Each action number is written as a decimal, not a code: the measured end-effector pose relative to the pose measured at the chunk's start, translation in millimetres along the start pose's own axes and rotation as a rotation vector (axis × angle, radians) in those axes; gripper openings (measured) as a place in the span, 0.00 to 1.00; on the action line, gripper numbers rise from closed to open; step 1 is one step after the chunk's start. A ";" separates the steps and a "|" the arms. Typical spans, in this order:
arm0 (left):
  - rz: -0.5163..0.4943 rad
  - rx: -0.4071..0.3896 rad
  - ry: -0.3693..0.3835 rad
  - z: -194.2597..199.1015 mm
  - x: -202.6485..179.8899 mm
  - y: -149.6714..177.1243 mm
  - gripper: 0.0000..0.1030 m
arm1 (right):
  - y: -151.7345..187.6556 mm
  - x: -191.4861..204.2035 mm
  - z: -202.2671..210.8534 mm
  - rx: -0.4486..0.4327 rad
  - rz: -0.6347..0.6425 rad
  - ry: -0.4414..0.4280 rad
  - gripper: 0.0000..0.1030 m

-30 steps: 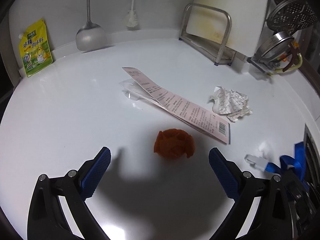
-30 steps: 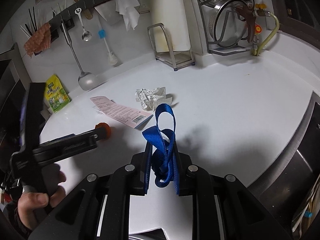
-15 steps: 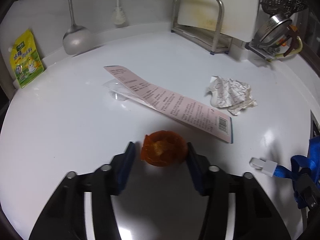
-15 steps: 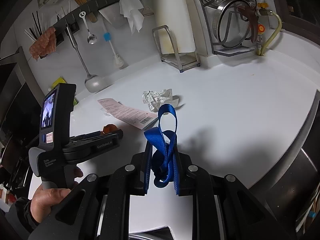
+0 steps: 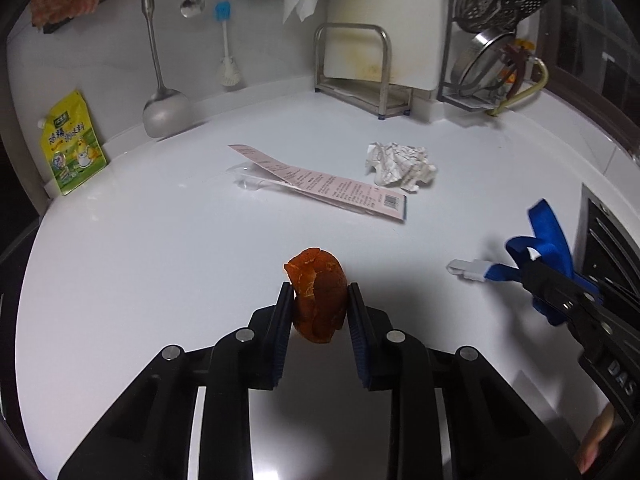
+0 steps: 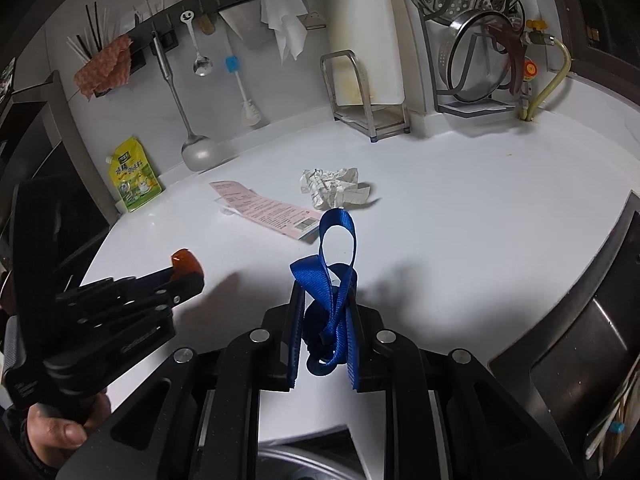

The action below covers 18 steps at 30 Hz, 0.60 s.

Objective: Collect trash
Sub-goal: 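Carry the lanyard with the right tool while the left tool carries the peel over the bin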

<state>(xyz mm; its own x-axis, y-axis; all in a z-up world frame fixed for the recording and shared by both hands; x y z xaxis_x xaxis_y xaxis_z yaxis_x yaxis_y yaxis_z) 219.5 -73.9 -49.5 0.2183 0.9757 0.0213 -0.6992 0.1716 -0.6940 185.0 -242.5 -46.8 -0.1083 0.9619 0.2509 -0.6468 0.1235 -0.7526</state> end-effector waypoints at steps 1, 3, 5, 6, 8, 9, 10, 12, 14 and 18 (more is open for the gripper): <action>-0.002 -0.006 0.002 5.4 -0.9 3.1 0.26 | 2.9 1.7 4.7 -0.003 0.002 0.001 0.17; -0.013 -0.024 0.004 20.5 -3.3 12.9 0.26 | 8.9 4.2 12.9 -0.004 0.002 0.002 0.17; -0.023 -0.038 0.001 32.1 -5.0 21.8 0.26 | 16.2 7.6 22.2 -0.002 -0.002 0.001 0.17; -0.025 -0.047 -0.001 39.2 -5.7 27.4 0.26 | 20.0 9.2 26.8 -0.002 -0.003 0.000 0.17; -0.022 -0.056 -0.001 51.2 -5.6 39.2 0.26 | 29.4 13.0 38.4 -0.003 -0.008 -0.001 0.17; -0.021 -0.055 0.004 56.2 -5.4 44.6 0.26 | 35.6 15.1 45.5 -0.003 -0.012 -0.003 0.17; -0.016 -0.053 0.009 61.0 -4.7 50.0 0.26 | 40.2 16.1 50.7 -0.004 -0.017 -0.006 0.17; -0.005 -0.051 0.024 72.0 -3.8 62.1 0.26 | 53.4 18.9 63.1 -0.003 -0.030 -0.006 0.17; 0.000 -0.051 0.031 81.6 -3.5 72.7 0.26 | 64.3 21.7 71.4 -0.001 -0.035 0.006 0.17; 0.016 -0.051 0.057 98.4 -6.8 94.7 0.26 | 89.3 27.9 89.5 0.001 -0.038 0.022 0.17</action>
<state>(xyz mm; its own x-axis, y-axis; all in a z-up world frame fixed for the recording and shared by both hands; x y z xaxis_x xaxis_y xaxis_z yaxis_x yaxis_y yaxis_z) 84.8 -50.9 -44.5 0.2467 0.9686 -0.0301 -0.6674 0.1473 -0.7300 56.7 -226.4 -52.5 -0.0668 0.9617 0.2658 -0.6510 0.1599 -0.7421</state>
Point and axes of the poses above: each gripper's, at about its wrist camera, not at the fingertips, and z roughly against the way its jaws point, x to its left, y to its underside, the point moved 1 cm from there along -z, roughly the way its jaws point, and after that the axes turned 1 degree about -y, right-handed, at the moved point
